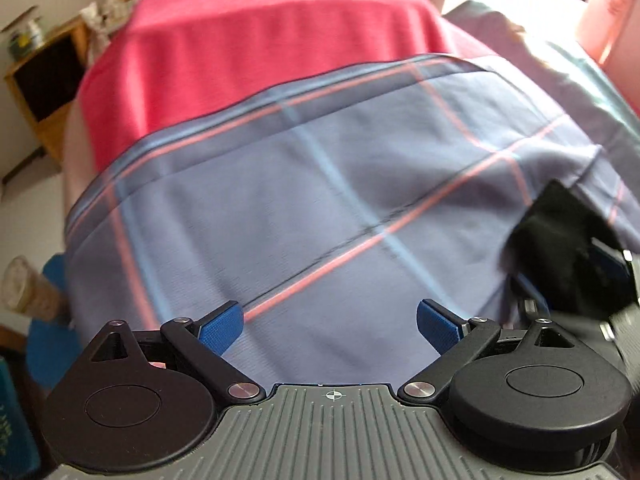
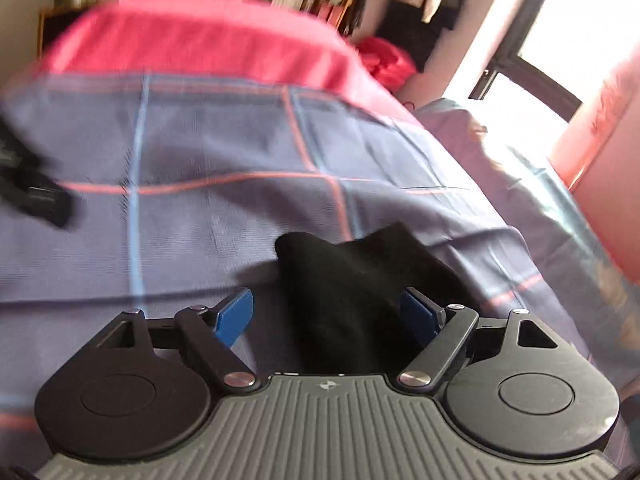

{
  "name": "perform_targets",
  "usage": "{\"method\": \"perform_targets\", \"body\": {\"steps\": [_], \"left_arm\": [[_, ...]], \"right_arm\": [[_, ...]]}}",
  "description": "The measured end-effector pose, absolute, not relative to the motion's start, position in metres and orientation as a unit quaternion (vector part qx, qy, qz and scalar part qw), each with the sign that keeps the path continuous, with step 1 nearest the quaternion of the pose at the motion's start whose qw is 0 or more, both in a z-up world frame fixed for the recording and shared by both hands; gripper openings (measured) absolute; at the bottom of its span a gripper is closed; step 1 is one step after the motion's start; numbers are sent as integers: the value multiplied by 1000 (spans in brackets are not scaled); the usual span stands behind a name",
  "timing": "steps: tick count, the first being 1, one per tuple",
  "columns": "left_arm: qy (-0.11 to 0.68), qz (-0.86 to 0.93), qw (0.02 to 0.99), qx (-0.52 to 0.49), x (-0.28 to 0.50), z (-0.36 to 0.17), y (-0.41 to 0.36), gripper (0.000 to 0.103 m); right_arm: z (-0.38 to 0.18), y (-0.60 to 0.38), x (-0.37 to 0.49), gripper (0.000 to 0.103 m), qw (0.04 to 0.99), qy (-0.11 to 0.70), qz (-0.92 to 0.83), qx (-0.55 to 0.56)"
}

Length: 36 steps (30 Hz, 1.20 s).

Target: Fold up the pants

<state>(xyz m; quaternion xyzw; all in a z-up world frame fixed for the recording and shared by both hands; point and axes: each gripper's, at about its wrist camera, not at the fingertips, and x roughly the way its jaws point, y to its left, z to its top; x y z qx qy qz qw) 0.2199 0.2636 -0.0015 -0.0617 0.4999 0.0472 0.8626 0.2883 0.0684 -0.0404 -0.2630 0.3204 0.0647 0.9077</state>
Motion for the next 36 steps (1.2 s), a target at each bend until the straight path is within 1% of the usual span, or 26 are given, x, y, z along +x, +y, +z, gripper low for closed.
{"method": "perform_targets", "body": {"steps": [1, 3, 4, 5, 7, 12, 15, 18, 22, 24, 26, 28, 30, 33, 35, 36], "left_arm": [[503, 51, 860, -65, 217, -3, 267, 103], [505, 48, 859, -70, 213, -4, 268, 103], [504, 44, 860, -72, 211, -3, 266, 103], [502, 39, 861, -70, 208, -2, 263, 103], [497, 24, 865, -64, 207, 0, 252, 103], [496, -48, 865, -58, 205, 0, 203, 103], [507, -121, 852, -54, 203, -7, 156, 103], [518, -198, 830, -57, 197, -14, 96, 103], [506, -247, 826, -18, 194, -24, 21, 103], [519, -234, 822, 17, 198, -39, -13, 103], [543, -231, 807, 23, 204, -53, -28, 103], [545, -235, 805, 22, 203, -54, -35, 103], [532, -246, 809, 38, 196, -50, -41, 103], [520, -293, 799, 68, 179, -43, -53, 103], [508, -323, 792, 98, 166, -40, -57, 103], [505, -337, 787, 112, 161, -40, -58, 103]], "right_arm": [[-47, 63, 299, 83, 907, 319, 52, -269], [-46, 51, 313, 80, 914, 325, 40, -239], [-41, 42, 317, 57, 916, 339, 48, -210], [-38, 36, 323, 31, 914, 358, 56, -184], [-26, 23, 328, 22, 913, 375, 63, -151], [30, -33, 321, 21, 924, 373, 81, -11], [57, -75, 308, 21, 923, 371, 79, 61], [73, -111, 292, 21, 922, 364, 65, 114], [86, -149, 261, 20, 926, 343, 54, 149], [96, -167, 239, 20, 932, 322, 48, 159], [108, -190, 211, 20, 940, 296, 32, 168], [117, -219, 179, 20, 945, 274, 4, 180], [120, -253, 141, 20, 944, 256, -37, 204], [104, -302, 76, 20, 936, 229, -111, 241], [73, -329, 41, 20, 920, 241, -169, 257], [49, -340, 30, 21, 904, 264, -201, 271]]}}
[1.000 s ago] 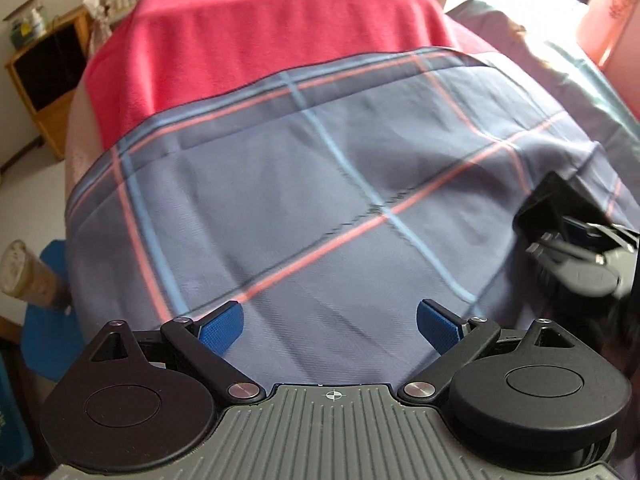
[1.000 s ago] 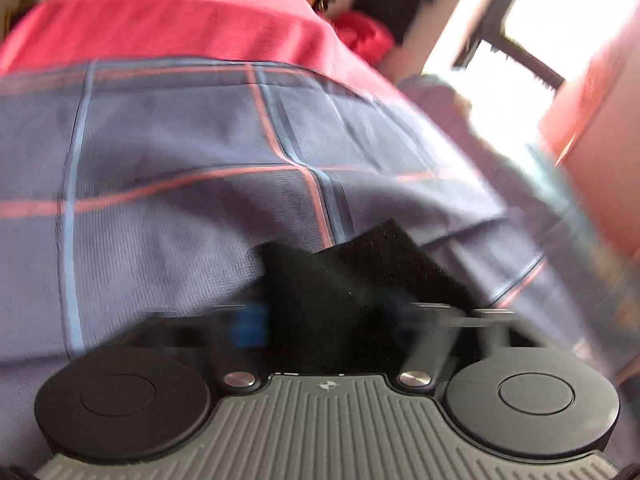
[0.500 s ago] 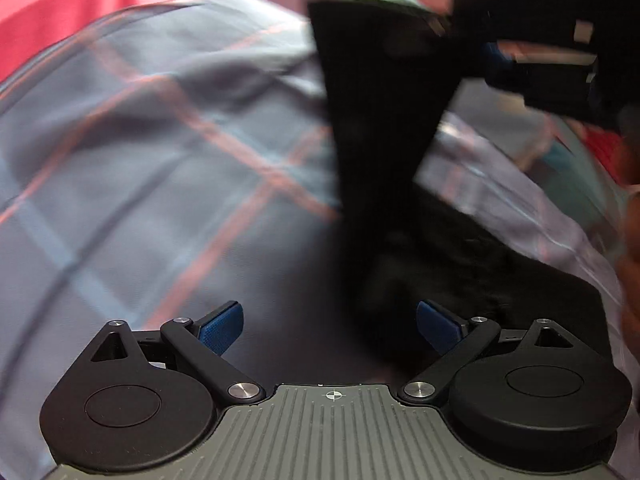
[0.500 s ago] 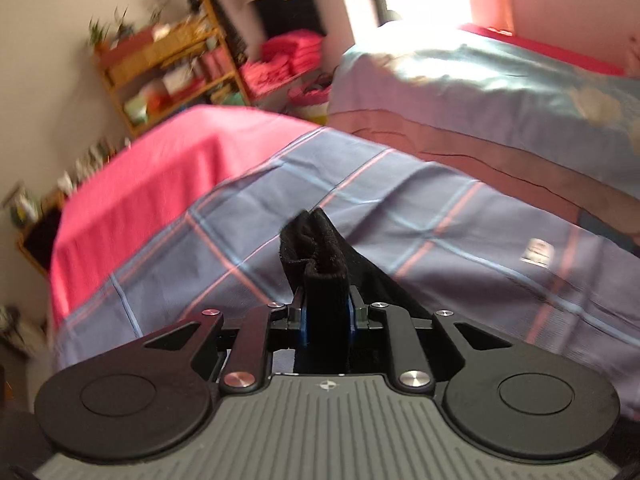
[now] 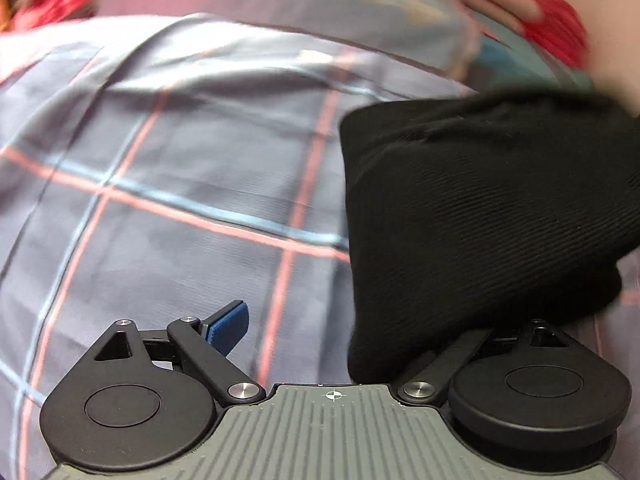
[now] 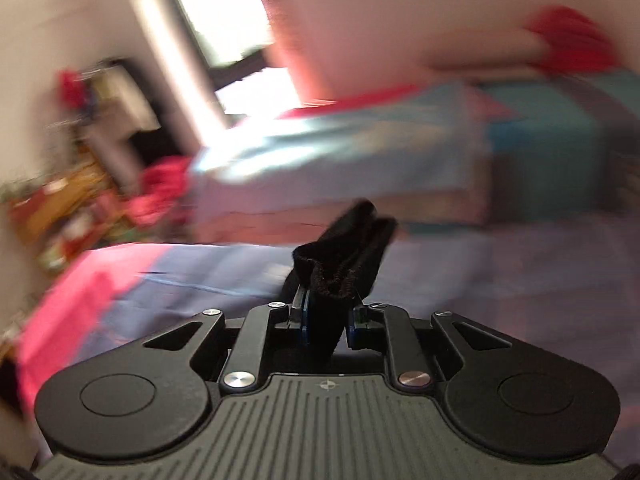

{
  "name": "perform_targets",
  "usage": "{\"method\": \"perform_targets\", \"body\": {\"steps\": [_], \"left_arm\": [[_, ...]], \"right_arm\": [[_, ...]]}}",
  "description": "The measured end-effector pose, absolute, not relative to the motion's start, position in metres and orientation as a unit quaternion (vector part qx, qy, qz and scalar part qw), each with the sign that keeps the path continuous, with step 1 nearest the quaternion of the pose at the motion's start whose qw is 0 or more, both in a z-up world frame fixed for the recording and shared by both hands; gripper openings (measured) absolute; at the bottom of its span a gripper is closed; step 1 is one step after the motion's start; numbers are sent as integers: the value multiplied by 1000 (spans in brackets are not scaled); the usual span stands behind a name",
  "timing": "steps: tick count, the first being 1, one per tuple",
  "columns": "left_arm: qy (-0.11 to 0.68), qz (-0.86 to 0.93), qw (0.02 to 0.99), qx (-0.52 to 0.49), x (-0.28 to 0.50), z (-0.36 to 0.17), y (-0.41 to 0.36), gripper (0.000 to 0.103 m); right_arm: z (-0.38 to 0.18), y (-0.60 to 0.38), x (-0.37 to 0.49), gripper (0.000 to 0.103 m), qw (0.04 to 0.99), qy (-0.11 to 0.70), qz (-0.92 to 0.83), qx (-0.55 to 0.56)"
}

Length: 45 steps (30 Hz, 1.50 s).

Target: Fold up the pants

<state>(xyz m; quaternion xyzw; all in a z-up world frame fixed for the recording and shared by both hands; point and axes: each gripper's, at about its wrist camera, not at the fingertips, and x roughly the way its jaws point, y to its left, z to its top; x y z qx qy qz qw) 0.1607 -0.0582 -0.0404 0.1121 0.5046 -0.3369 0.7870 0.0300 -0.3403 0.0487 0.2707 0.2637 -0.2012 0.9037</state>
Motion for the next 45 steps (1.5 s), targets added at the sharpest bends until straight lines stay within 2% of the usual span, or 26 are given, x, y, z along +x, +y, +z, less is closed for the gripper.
{"method": "perform_targets", "body": {"steps": [2, 3, 5, 7, 12, 14, 15, 17, 20, 26, 27, 28, 30, 32, 40, 43, 45], "left_arm": [[511, -359, 771, 126, 154, -41, -55, 103], [514, -365, 765, 130, 151, -39, -51, 103], [510, -376, 763, 132, 148, -31, -39, 103], [501, -376, 769, 130, 150, -17, -27, 103], [471, -368, 796, 94, 177, 17, -38, 103], [466, -369, 800, 76, 191, 19, -54, 103], [470, -373, 797, 70, 199, 16, -65, 103], [493, -384, 778, 68, 213, 0, -90, 103], [532, -377, 752, 97, 222, -31, -114, 103], [592, -415, 691, 0, 239, -59, -110, 103], [590, -419, 691, -3, 237, -59, -112, 103], [589, -426, 687, -5, 235, -58, -116, 103], [603, -447, 660, -30, 229, -53, -122, 103], [588, -445, 675, -29, 219, -33, -121, 103], [509, -507, 695, 18, 129, 65, -100, 103], [502, -520, 691, 22, 86, 72, -82, 103], [519, -521, 678, 29, 64, 57, -70, 103]], "right_arm": [[-3, -362, 15, 26, 849, 336, -253, 320], [-15, -365, 5, 30, 843, 333, -255, 338], [-13, -366, -11, 51, 848, 293, -269, 349], [-4, -367, -16, 62, 854, 271, -296, 331], [-1, -384, 2, 64, 858, 262, -278, 344], [-16, -390, 16, 82, 846, 284, -261, 367], [-23, -394, 18, 85, 842, 296, -252, 375], [-42, -395, 28, 84, 822, 335, -242, 392], [-50, -401, 18, 84, 815, 312, -195, 447], [-66, -414, 12, 85, 807, 301, -137, 490], [-68, -414, 15, 81, 805, 296, -135, 495], [-68, -412, 19, 68, 807, 299, -138, 490], [-63, -410, 18, 51, 812, 293, -127, 488], [-50, -409, 9, 43, 818, 283, -112, 489], [10, -392, -72, 43, 832, 239, -64, 497], [17, -371, -124, 44, 827, 223, -73, 511], [5, -353, -156, 48, 813, 227, -89, 529]]}}
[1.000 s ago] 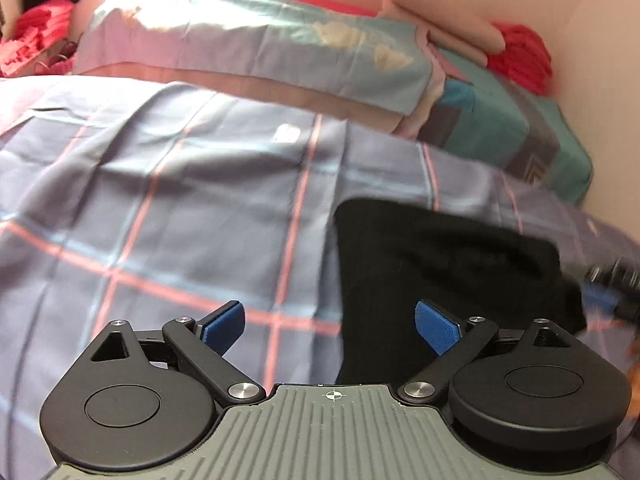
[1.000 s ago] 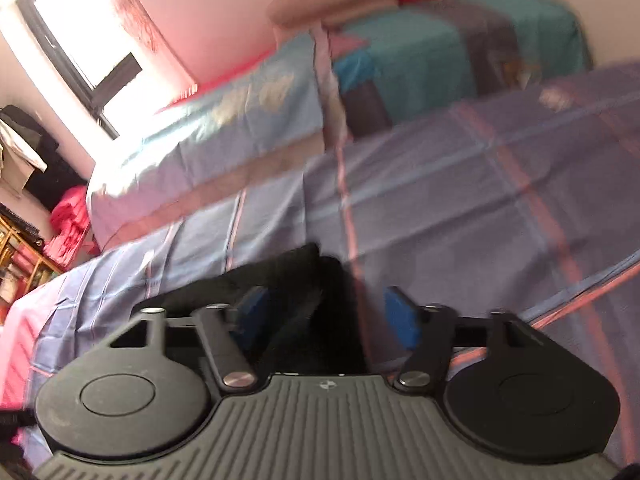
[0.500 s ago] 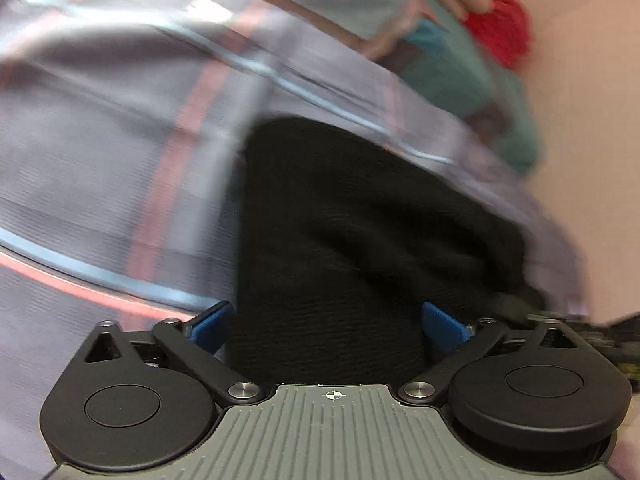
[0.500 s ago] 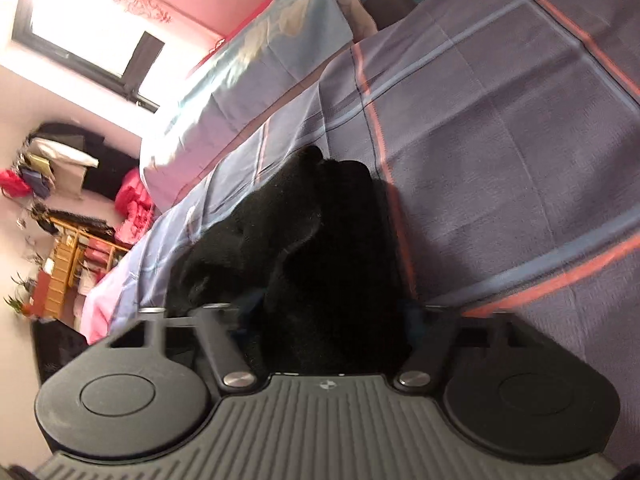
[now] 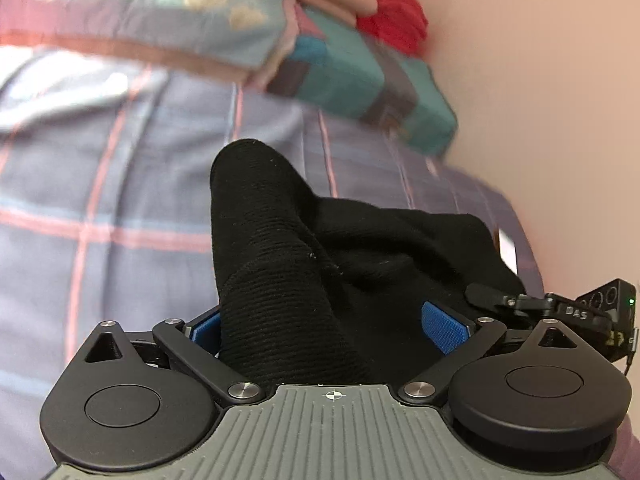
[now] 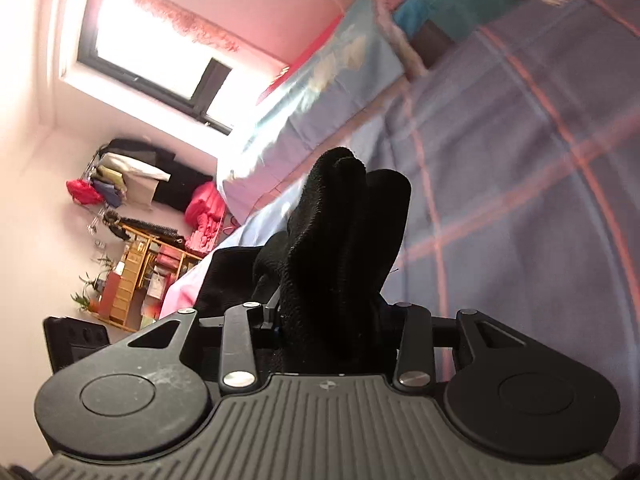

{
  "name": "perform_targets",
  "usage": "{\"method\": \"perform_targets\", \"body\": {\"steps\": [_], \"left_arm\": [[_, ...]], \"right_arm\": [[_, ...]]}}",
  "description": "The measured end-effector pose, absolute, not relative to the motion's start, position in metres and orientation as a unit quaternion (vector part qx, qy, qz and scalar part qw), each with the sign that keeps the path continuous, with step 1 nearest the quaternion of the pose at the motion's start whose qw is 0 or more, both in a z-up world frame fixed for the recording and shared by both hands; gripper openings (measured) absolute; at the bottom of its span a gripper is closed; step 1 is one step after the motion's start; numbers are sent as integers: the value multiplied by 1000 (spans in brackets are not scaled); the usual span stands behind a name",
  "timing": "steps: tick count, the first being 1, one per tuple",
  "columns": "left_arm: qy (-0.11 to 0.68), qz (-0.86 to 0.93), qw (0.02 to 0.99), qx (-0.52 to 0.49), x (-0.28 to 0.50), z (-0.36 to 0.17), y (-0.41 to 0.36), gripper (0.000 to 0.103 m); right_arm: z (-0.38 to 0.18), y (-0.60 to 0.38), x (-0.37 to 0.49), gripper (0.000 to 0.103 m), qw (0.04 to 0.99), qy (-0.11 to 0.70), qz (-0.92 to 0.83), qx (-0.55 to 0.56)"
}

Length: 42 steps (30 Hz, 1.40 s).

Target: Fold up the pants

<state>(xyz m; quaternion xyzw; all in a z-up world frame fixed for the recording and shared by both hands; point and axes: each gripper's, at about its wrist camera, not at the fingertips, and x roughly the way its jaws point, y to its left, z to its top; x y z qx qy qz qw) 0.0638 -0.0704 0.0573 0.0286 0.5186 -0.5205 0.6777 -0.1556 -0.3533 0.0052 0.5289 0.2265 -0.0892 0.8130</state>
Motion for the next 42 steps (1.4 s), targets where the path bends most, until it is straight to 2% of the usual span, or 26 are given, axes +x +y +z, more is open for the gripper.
{"method": "perform_targets", "body": {"steps": [2, 3, 4, 6, 12, 13, 16, 17, 19, 22, 28, 42], "left_arm": [[551, -501, 666, 53, 48, 26, -68, 103], [565, -482, 666, 75, 42, 9, -68, 103], [579, -452, 670, 110, 36, -11, -69, 103], [586, -423, 674, 151, 30, -30, -69, 103], [539, -413, 710, 186, 21, -5, -52, 103], [531, -410, 715, 197, 19, 0, -49, 103], [520, -399, 726, 207, 15, 11, -35, 103], [518, -392, 730, 212, 13, 14, -32, 103], [508, -383, 737, 228, 5, 21, -30, 103], [488, -364, 749, 260, -8, 31, -25, 103], [480, -365, 753, 265, -22, 39, -25, 103], [496, -349, 741, 287, -45, 29, -18, 103]], "right_arm": [[-26, -340, -182, 64, 786, 247, -143, 548], [-41, -336, -190, 67, 771, 268, -181, 549], [-53, -333, -197, 65, 754, 291, -219, 547], [-61, -327, -217, 65, 756, 247, -219, 565], [-55, -322, -252, 69, 746, 221, -293, 555], [-53, -320, -257, 65, 740, 219, -314, 553], [-51, -313, -281, 63, 724, 221, -361, 545], [-46, -308, -284, 69, 722, 225, -373, 537], [-35, -297, -285, 73, 734, 243, -383, 506], [-26, -278, -267, 73, 755, 285, -366, 464], [-12, -224, -229, 76, 797, 351, -324, 368], [-1, -172, -201, 82, 825, 404, -294, 266]]}}
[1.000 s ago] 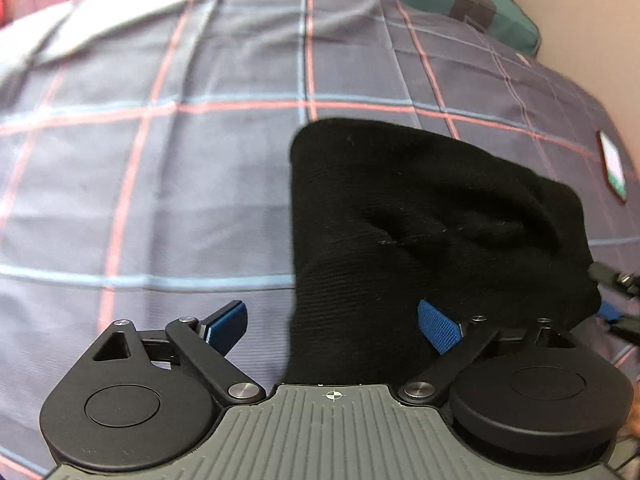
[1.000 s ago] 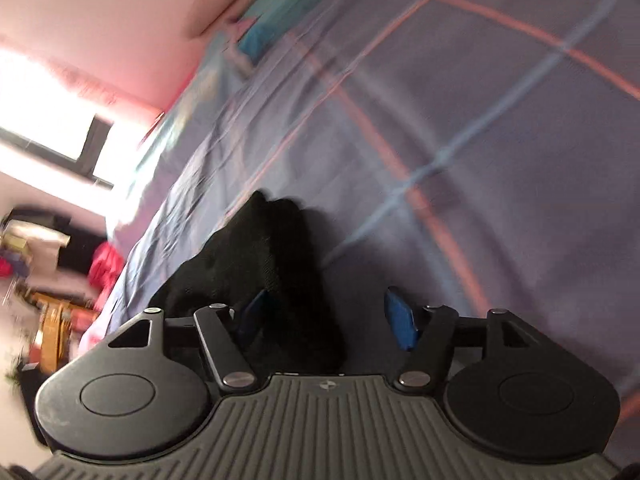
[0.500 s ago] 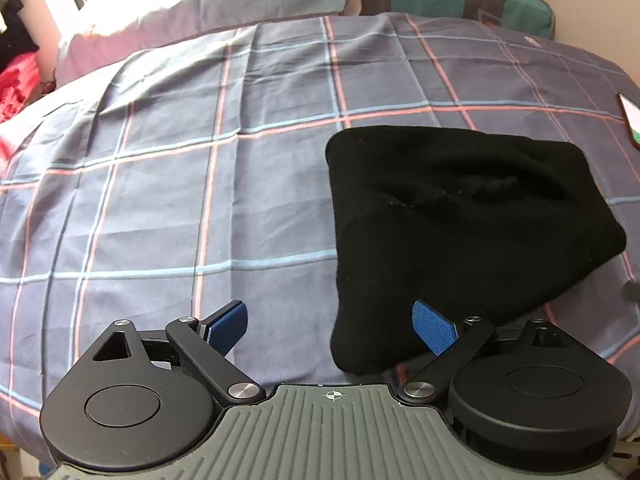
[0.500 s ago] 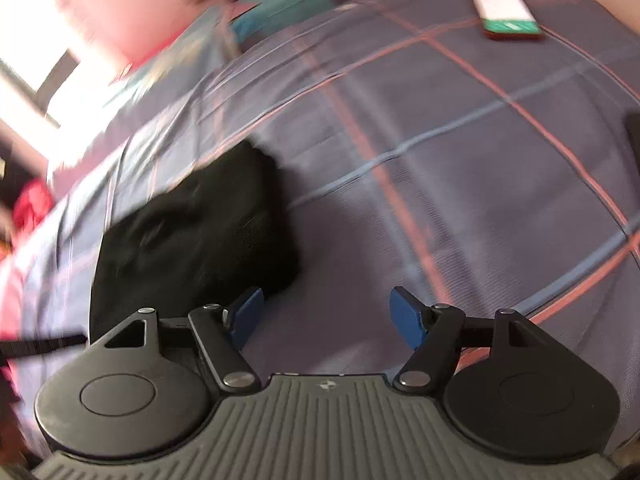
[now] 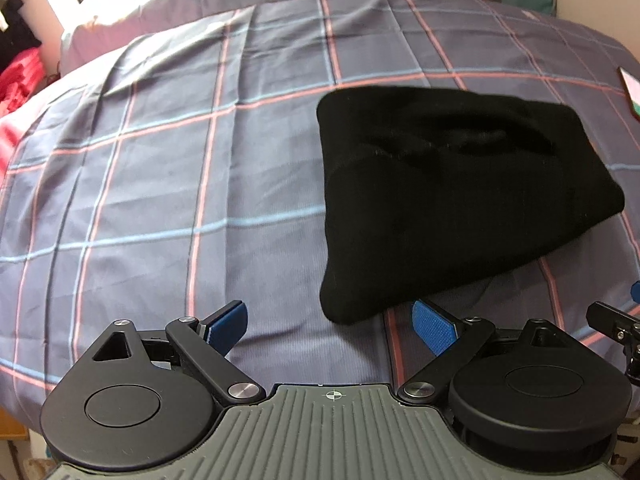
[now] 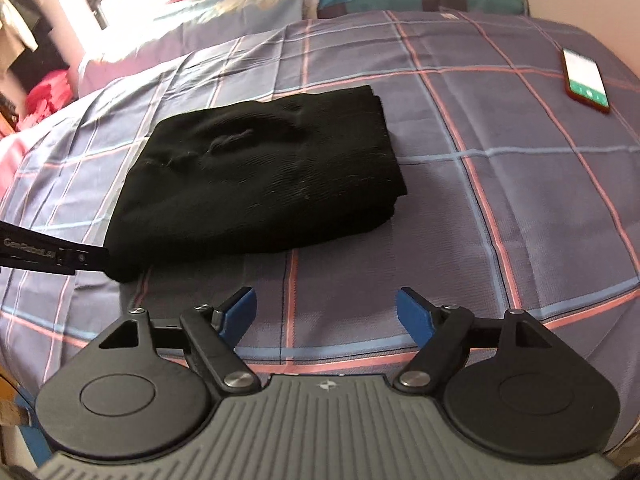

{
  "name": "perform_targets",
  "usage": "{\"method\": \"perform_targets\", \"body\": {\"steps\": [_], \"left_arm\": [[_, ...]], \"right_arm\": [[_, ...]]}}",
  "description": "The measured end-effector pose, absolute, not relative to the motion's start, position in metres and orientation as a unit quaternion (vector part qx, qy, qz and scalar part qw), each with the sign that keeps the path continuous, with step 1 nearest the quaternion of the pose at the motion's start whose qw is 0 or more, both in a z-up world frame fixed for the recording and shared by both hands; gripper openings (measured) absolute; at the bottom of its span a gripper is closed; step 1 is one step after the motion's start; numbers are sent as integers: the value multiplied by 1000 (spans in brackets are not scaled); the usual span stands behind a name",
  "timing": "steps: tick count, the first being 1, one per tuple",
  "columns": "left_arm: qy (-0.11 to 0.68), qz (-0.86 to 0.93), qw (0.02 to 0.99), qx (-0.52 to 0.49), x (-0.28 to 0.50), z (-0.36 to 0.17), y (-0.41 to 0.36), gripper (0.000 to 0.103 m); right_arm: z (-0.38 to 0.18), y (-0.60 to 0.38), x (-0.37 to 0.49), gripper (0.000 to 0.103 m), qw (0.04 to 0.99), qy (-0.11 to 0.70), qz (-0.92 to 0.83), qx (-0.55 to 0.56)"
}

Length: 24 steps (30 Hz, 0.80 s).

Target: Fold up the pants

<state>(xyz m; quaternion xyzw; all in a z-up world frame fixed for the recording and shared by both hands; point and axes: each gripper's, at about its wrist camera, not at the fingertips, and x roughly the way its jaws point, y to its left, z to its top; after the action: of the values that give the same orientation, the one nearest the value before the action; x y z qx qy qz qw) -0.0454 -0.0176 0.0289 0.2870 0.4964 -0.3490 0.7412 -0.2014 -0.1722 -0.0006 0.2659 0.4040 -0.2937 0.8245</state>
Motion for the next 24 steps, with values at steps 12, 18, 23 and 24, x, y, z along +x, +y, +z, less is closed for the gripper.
{"method": "perform_targets", "body": {"steps": [12, 18, 23, 24], "left_arm": [[510, -351, 727, 297, -52, 17, -13, 103], [519, -348, 722, 297, -50, 12, -11, 103], [523, -346, 719, 298, -50, 10, -10, 103], [524, -346, 718, 298, -50, 10, -10, 103]], "right_arm": [[-6, -160, -197, 83, 819, 420, -288, 265], [-8, -154, -190, 83, 819, 426, -279, 265], [-9, -152, -186, 83, 818, 429, -276, 266], [-9, -152, -185, 83, 817, 430, -276, 267]]}}
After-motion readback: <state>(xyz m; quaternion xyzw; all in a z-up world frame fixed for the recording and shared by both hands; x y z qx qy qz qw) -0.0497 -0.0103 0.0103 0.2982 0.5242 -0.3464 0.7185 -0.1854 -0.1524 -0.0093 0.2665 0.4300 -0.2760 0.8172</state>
